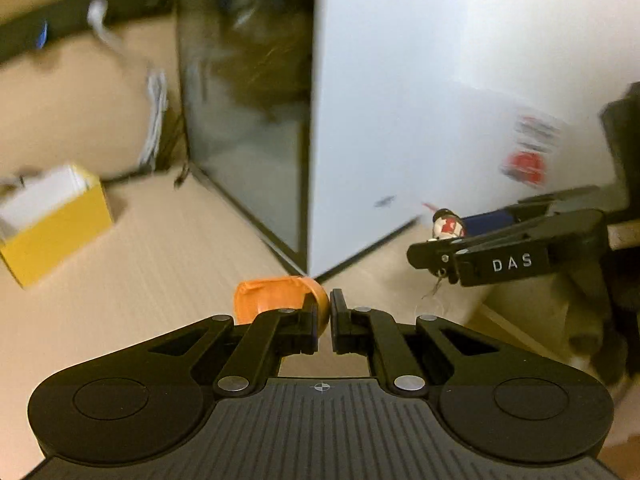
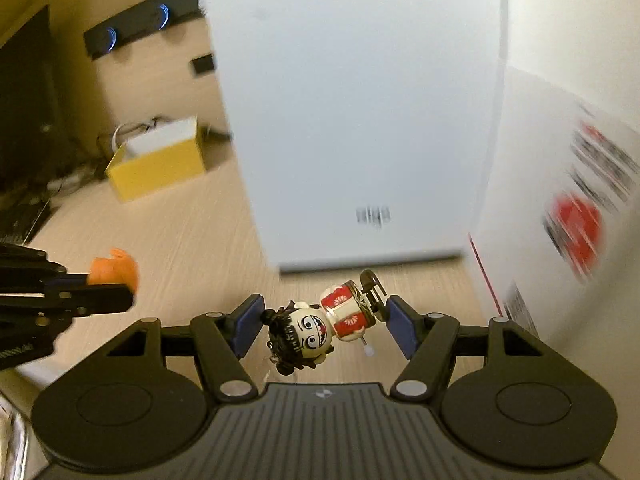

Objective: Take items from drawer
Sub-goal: 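Grasp the orange cup toy with the left tool while the right tool lifts the figurine, then lower both toys onto the desktop beside the white box and open both tools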

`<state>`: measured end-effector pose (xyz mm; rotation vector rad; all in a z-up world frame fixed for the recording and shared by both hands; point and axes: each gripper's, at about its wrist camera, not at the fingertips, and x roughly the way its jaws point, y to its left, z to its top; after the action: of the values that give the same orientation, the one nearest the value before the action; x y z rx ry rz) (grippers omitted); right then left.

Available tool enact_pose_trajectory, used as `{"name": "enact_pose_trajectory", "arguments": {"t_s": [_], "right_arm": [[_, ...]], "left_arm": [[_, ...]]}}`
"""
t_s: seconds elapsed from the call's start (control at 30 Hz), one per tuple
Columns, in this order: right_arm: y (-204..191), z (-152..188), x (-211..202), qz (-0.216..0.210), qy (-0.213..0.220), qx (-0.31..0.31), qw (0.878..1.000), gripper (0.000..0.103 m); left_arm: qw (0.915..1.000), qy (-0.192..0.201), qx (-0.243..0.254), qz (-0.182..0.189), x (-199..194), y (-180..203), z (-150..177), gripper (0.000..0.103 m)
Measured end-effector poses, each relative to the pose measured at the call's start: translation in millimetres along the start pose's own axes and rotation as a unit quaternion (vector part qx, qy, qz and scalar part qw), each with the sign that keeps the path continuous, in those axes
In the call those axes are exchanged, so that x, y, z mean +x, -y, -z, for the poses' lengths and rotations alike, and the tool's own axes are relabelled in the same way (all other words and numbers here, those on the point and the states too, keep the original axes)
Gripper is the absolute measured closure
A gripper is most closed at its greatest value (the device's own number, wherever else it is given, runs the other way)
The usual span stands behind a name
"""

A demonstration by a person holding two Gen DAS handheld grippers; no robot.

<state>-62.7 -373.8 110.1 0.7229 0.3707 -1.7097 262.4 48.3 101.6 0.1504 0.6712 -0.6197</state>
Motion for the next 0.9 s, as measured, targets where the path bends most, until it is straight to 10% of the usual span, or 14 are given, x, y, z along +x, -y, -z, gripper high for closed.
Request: {"name": "enact_pose_trajectory", "arguments": {"t_s": [0.47, 0.9], "right_arm": [[-7.3, -7.7, 119.7, 0.018, -0.070, -0.006, 0.997, 0.036], [-11.9, 0.2, 87.7, 0.045, -0.044, -0.033, 0.997, 0.022]], "left_arm": [[0.9967, -0.054, -0.060, -0.007, 101.2, -33.7, 21.4, 0.081], [0.9971, 0.003, -0.074, -0.016, 46.6, -35.9, 9.5, 0.082]]}}
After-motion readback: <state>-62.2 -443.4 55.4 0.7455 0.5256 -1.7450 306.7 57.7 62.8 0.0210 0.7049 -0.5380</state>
